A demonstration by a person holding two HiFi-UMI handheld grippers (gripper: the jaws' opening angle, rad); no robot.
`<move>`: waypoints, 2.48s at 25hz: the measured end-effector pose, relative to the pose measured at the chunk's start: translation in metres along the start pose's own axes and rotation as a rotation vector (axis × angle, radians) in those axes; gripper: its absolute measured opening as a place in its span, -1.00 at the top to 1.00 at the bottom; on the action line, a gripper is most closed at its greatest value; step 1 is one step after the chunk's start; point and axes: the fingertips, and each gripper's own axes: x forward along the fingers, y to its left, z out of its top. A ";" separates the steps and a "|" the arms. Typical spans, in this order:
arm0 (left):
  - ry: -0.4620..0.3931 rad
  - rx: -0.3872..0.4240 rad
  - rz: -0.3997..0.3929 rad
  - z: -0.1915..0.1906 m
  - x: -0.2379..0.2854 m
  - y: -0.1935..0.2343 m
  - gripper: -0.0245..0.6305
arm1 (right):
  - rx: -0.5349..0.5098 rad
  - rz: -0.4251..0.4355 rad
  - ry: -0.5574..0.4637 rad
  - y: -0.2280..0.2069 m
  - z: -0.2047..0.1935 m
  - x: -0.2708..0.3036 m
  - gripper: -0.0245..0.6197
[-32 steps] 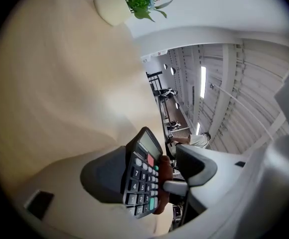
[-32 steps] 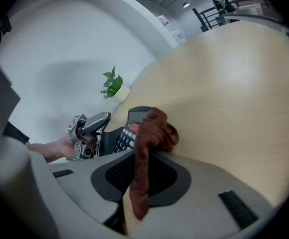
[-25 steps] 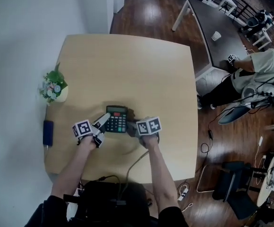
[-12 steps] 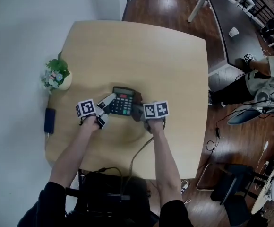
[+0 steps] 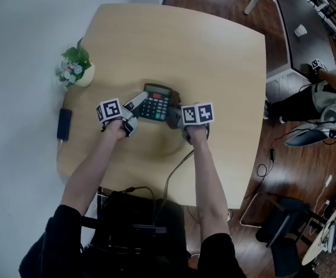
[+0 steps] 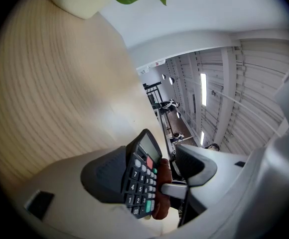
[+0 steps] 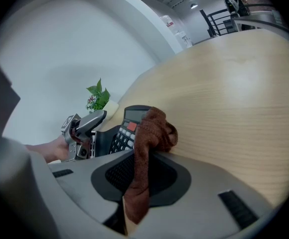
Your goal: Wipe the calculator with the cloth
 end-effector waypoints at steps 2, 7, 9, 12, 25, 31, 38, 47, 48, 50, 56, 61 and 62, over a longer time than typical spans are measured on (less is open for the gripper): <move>-0.009 0.004 -0.010 0.001 0.001 -0.003 -0.05 | 0.002 0.003 -0.009 -0.001 0.002 -0.001 0.71; -0.072 0.007 -0.037 0.000 -0.016 -0.003 -0.05 | 0.038 -0.011 -0.066 -0.007 -0.004 -0.016 0.71; -0.086 0.014 -0.035 -0.001 -0.032 -0.002 -0.05 | 0.067 -0.031 -0.124 -0.013 -0.007 -0.032 0.72; -0.103 -0.020 -0.147 -0.012 -0.057 -0.028 -0.05 | 0.143 -0.018 -0.281 -0.008 -0.019 -0.072 0.72; -0.196 0.008 -0.690 -0.076 -0.274 -0.166 0.44 | 0.461 0.419 -0.943 0.202 -0.165 -0.194 0.72; -0.173 0.060 -0.834 -0.108 -0.339 -0.208 0.55 | 0.315 0.487 -1.009 0.304 -0.173 -0.216 0.73; -0.154 0.106 -0.850 -0.136 -0.372 -0.224 0.61 | 0.255 0.552 -1.000 0.343 -0.179 -0.221 0.73; -0.176 0.091 -0.860 -0.166 -0.377 -0.256 0.66 | 0.206 0.595 -0.937 0.369 -0.199 -0.243 0.73; -0.173 0.080 -0.864 -0.173 -0.372 -0.260 0.66 | 0.194 0.572 -0.924 0.364 -0.206 -0.248 0.73; -0.159 0.068 -0.876 -0.187 -0.362 -0.268 0.66 | 0.164 0.504 -0.908 0.348 -0.219 -0.258 0.73; -0.116 0.048 -0.918 -0.219 -0.349 -0.290 0.85 | 0.171 0.479 -0.926 0.323 -0.238 -0.286 0.73; -0.117 0.048 -0.926 -0.225 -0.343 -0.297 0.86 | 0.155 0.465 -0.923 0.308 -0.240 -0.296 0.73; -0.119 0.052 -0.925 -0.225 -0.342 -0.298 0.86 | 0.153 0.471 -0.921 0.307 -0.240 -0.296 0.73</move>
